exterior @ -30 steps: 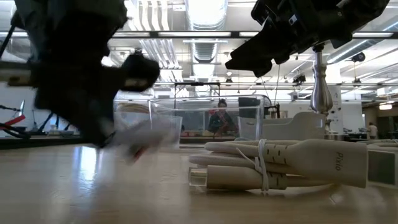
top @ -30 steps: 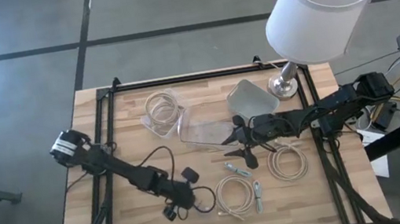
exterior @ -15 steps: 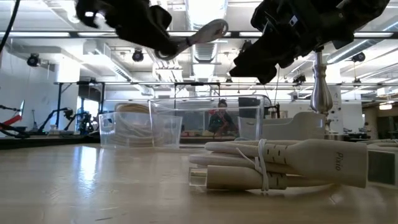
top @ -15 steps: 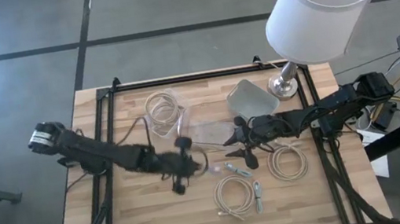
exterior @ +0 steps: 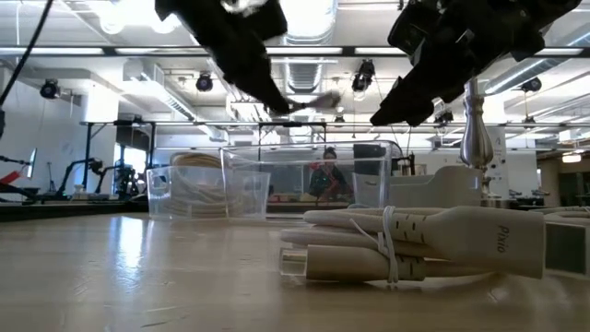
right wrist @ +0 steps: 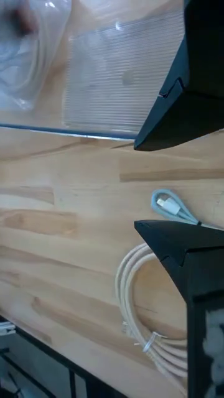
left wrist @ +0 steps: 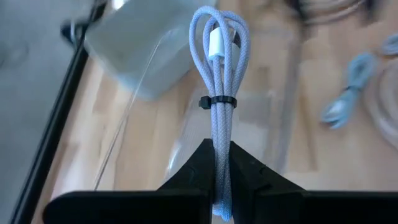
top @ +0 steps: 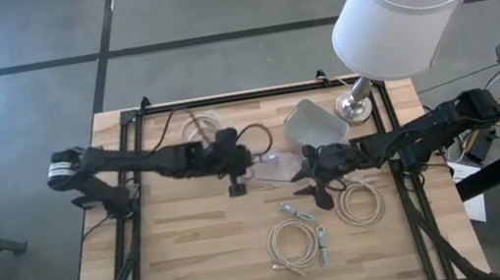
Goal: Pick & Place USB Port
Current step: Put the purple USB cable into the transparent bin
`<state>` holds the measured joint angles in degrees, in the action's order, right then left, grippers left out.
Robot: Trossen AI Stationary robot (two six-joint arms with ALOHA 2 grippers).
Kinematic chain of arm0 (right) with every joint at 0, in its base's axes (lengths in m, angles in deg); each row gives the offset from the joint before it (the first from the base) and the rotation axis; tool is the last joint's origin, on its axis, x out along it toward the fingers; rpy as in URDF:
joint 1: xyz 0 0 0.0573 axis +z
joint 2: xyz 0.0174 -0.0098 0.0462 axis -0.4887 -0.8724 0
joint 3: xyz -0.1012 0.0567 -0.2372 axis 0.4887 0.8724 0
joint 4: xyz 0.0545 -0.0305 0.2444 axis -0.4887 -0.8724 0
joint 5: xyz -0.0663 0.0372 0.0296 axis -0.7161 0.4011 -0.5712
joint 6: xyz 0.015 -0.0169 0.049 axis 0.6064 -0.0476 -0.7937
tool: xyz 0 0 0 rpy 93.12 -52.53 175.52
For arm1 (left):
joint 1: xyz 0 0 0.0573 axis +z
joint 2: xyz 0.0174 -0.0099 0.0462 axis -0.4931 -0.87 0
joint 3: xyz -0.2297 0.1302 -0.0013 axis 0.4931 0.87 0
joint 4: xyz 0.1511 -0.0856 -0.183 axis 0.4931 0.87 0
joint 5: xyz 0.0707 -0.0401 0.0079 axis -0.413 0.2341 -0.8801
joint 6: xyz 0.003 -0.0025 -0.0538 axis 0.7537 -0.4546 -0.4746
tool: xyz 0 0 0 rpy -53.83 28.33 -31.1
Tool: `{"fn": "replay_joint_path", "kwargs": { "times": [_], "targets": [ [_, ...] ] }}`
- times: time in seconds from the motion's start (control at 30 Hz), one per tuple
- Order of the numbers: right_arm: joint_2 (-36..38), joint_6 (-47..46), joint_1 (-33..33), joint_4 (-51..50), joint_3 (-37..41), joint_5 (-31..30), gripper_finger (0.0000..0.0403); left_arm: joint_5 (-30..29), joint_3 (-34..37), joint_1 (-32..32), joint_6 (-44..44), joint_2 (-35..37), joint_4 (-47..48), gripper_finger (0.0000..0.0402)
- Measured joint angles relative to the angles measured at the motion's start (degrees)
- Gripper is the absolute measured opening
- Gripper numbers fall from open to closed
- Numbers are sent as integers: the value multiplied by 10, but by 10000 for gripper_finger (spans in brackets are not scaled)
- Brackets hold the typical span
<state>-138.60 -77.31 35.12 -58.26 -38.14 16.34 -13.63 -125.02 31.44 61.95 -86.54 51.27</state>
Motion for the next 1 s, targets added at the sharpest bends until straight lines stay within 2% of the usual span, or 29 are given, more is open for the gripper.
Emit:
{"fn": "replay_joint_path", "kwargs": {
  "times": [0.23,0.5,0.67,1.0],
  "targets": [
    [-6,0,3,-6,0,1,189,10,-70,48,-19,-105,71,25],
    [-6,0,3,-18,0,3,189,9,-157,69,-20,-200,160,25],
    [-6,0,3,-26,0,4,189,13,-180,71,-20,-229,187,26],
    [-6,-15,3,-33,0,4,189,42,-179,71,-18,-254,192,33]
  ]
}}
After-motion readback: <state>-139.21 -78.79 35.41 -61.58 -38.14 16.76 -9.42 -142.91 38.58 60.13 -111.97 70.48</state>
